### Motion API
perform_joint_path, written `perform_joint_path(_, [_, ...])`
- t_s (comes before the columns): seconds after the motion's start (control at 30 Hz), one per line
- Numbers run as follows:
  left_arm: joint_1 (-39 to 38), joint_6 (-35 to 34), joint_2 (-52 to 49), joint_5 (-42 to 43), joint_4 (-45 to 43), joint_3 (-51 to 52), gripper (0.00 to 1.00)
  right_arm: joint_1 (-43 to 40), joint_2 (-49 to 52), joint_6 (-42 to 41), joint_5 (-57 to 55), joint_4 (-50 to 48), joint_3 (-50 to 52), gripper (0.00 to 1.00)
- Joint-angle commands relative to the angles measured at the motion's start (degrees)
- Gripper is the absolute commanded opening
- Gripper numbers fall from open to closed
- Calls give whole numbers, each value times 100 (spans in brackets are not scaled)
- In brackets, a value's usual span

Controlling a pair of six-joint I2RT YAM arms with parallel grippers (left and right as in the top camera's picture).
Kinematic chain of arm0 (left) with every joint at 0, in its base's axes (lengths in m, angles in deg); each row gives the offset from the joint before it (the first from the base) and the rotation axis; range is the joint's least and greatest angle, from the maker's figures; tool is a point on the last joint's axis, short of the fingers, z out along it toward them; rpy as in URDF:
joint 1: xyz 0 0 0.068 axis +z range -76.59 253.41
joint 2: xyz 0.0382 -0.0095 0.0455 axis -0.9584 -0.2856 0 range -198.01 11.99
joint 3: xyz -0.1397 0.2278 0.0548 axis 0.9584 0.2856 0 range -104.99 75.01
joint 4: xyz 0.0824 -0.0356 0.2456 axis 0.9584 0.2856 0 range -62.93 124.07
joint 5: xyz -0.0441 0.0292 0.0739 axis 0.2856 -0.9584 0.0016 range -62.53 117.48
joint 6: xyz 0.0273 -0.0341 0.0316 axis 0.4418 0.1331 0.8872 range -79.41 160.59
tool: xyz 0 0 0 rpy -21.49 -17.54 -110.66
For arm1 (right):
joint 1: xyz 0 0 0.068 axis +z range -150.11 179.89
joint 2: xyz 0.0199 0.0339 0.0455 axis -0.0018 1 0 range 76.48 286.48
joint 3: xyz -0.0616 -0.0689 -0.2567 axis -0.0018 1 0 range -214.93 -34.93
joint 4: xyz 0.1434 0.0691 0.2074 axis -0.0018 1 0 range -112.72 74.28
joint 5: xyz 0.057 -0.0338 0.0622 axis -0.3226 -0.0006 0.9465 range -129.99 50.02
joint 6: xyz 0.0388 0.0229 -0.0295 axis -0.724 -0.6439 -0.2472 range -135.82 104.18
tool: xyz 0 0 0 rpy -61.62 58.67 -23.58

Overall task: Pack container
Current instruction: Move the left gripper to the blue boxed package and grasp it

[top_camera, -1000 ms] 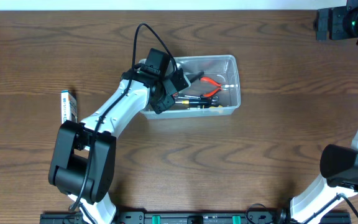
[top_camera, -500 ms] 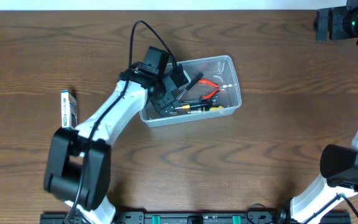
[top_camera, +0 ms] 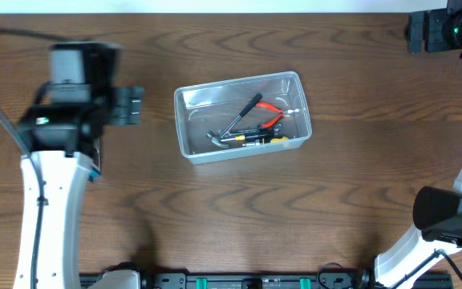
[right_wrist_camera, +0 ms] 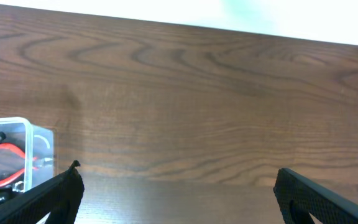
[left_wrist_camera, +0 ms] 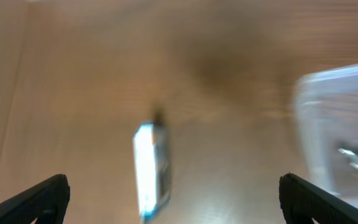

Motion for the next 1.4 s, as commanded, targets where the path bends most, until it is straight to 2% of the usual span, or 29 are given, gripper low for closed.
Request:
perform_joint_path(0.0, [741, -962, -136, 153, 284, 35, 98, -11, -33, -70, 74, 55, 31, 99])
perform_joint_path(0.13, [1294, -951, -450, 402, 538, 90, 98, -7, -33, -70, 107, 114, 31, 99])
perform_joint_path(0.37, [1609, -957, -1143, 413, 680, 210, 98, -7, -33, -68, 107, 258, 31, 99])
perform_joint_path(0.63, [1628, -800, -2382, 428, 455, 212, 98, -7, -33, -68, 107, 400, 33, 99])
perform_joint_path(0.87, [1628, -275, -3348, 715, 20, 212, 98, -7, -33, -66, 103, 501, 31, 99])
perform_joint_path(1.0, [1637, -46, -3668, 1060, -216, 212, 98, -7, -33, -66, 96, 560, 31, 99])
perform_joint_path(1.37, [1742, 168, -4013, 1246, -315, 212, 98, -7, -33, -66, -70, 763, 33, 99])
